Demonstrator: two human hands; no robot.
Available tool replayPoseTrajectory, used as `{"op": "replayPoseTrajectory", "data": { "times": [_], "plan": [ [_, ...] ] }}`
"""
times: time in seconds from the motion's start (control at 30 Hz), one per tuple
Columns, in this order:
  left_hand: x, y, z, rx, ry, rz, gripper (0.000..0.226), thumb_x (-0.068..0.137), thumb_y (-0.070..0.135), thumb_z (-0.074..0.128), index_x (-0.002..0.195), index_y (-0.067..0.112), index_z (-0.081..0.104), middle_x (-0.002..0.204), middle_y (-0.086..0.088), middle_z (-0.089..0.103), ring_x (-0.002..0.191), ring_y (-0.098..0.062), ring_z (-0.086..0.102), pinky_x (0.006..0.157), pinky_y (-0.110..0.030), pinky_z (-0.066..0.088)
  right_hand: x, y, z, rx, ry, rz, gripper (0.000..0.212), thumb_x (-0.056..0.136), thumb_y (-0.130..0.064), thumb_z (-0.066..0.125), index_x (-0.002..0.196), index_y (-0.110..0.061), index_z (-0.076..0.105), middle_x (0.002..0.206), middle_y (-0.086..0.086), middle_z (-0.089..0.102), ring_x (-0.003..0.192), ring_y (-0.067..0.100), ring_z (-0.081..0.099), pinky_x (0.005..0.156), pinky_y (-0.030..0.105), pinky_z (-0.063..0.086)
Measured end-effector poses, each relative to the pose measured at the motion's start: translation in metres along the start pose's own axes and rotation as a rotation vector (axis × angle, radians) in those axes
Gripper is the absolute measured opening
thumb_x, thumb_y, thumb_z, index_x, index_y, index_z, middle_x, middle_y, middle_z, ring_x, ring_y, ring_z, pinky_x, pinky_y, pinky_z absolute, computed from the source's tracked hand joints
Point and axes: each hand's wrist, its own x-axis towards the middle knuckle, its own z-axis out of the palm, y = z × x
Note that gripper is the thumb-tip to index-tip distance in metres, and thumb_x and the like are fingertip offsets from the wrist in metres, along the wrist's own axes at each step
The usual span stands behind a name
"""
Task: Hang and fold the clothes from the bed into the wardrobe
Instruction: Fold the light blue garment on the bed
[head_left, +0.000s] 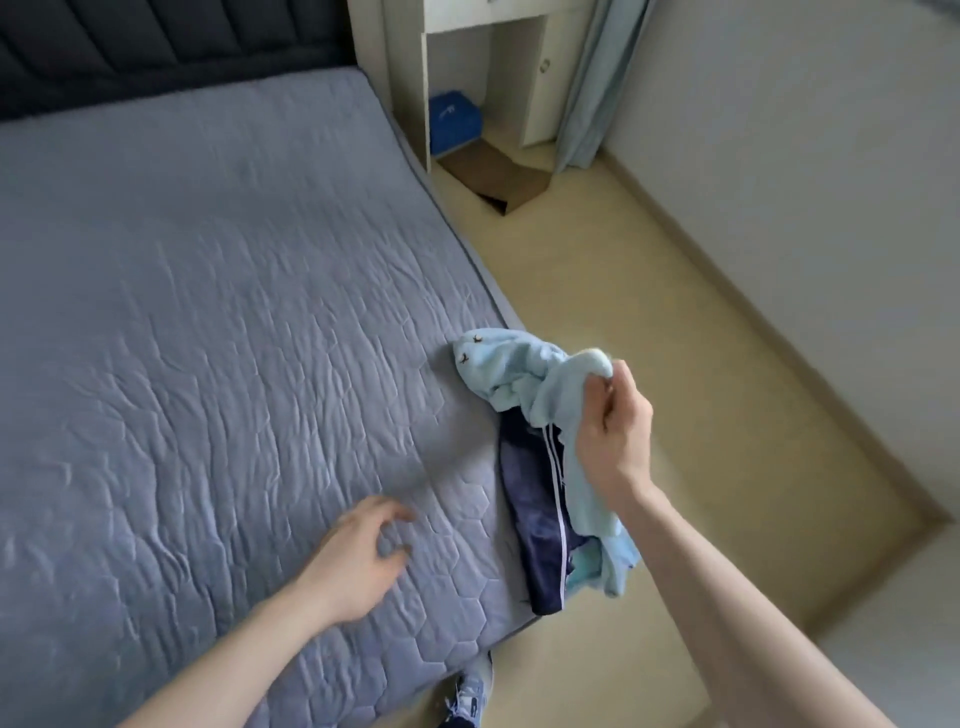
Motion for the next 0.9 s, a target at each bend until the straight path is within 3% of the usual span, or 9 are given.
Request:
{"op": "replayPoseTrajectory", "data": {
  "times": [0.1, 0.17, 0.27, 0.33, 0.4, 0.5, 0.67, 0.77, 0.9],
  "plan": [
    [-0.021, 0.027, -0.040, -0.094, 0.048, 0.025, 0.043, 0.093, 0.028, 0.070, 0.131, 0.039, 0.051, 0.131, 0.019, 0.049, 0.123, -0.006, 0.056, 0.096, -0.019, 0.042, 0.024, -0.121, -0.007, 0.069, -0.082, -0.161, 0.028, 0.105, -0.018, 0.046, 0.079, -0.009, 0.040, 0.064, -0.005, 0.036, 0.058, 0.008, 0.031, 0.051, 0.027, 0.028],
    [-0.044, 0.041, -0.074, -0.167, 0.122, 0.072, 0.067, 0.086, 0.033, 0.079, 0.142, 0.038, 0.043, 0.137, 0.022, 0.047, 0.119, -0.001, 0.057, 0.099, -0.028, 0.049, 0.023, -0.205, -0.002, 0.102, -0.146, -0.251, 0.027, 0.106, -0.021, 0.047, 0.082, -0.009, 0.045, 0.066, -0.007, 0.042, 0.059, 0.006, 0.035, 0.053, 0.023, 0.032],
    [-0.087, 0.052, -0.132, -0.315, 0.235, 0.178, 0.100, 0.068, 0.044, 0.093, 0.145, 0.051, 0.031, 0.136, 0.035, 0.044, 0.117, 0.006, 0.055, 0.098, -0.022, 0.048, 0.000, -0.318, 0.023, 0.222, -0.334, -0.342, 0.023, 0.107, -0.024, 0.047, 0.099, -0.005, 0.058, 0.082, 0.001, 0.060, 0.071, 0.009, 0.058, 0.057, 0.028, 0.053],
    [-0.113, 0.049, -0.166, -0.349, 0.322, 0.212, 0.087, 0.063, 0.058, 0.092, 0.134, 0.057, 0.041, 0.133, 0.041, 0.046, 0.122, 0.007, 0.052, 0.106, -0.025, 0.046, -0.029, -0.380, 0.048, 0.390, -0.500, -0.330, 0.022, 0.107, -0.018, 0.047, 0.113, 0.000, 0.059, 0.097, 0.018, 0.065, 0.083, 0.026, 0.071, 0.058, 0.038, 0.061],
    [-0.134, 0.035, -0.194, -0.428, 0.491, 0.244, 0.072, 0.070, 0.064, 0.086, 0.133, 0.043, 0.057, 0.135, 0.028, 0.058, 0.130, -0.001, 0.052, 0.115, -0.036, 0.042, -0.067, -0.434, 0.077, 0.519, -0.640, -0.307, 0.021, 0.107, -0.012, 0.047, 0.114, 0.006, 0.055, 0.096, 0.023, 0.064, 0.078, 0.031, 0.073, 0.058, 0.041, 0.062],
    [-0.159, -0.004, -0.235, -0.594, 0.775, 0.177, 0.053, 0.097, 0.039, 0.068, 0.146, 0.028, 0.053, 0.150, 0.014, 0.052, 0.142, -0.007, 0.041, 0.124, -0.035, 0.027, -0.115, -0.488, 0.123, 0.509, -0.806, -0.310, 0.024, 0.105, -0.014, 0.051, 0.107, 0.010, 0.052, 0.095, 0.022, 0.063, 0.077, 0.027, 0.075, 0.061, 0.043, 0.063],
    [-0.218, -0.133, -0.245, -0.951, 0.866, -0.280, 0.052, 0.087, 0.055, 0.069, 0.136, 0.038, 0.060, 0.135, 0.015, 0.063, 0.121, -0.015, 0.060, 0.100, -0.046, 0.054, -0.159, -0.460, 0.191, 0.310, -0.979, -0.167, 0.020, 0.102, -0.021, 0.061, 0.112, -0.004, 0.063, 0.103, 0.007, 0.074, 0.088, 0.024, 0.077, 0.073, 0.044, 0.064],
    [-0.246, -0.203, -0.206, -1.106, 0.832, -0.518, 0.052, 0.096, 0.042, 0.069, 0.141, 0.022, 0.055, 0.132, 0.001, 0.062, 0.111, -0.023, 0.062, 0.079, -0.039, 0.056, -0.169, -0.369, 0.223, -0.042, -1.024, -0.096, 0.023, 0.098, -0.018, 0.061, 0.120, -0.013, 0.067, 0.108, 0.005, 0.076, 0.093, 0.025, 0.076, 0.082, 0.045, 0.063],
    [-0.270, -0.286, -0.145, -1.136, 0.750, -0.788, 0.037, 0.100, 0.036, 0.064, 0.132, 0.019, 0.057, 0.126, -0.006, 0.064, 0.101, -0.026, 0.064, 0.083, -0.043, 0.057, -0.186, -0.228, 0.253, -0.480, -1.095, -0.017, 0.026, 0.095, -0.024, 0.060, 0.120, -0.019, 0.066, 0.116, 0.006, 0.072, 0.104, 0.026, 0.069, 0.089, 0.039, 0.057]
  ]
}}
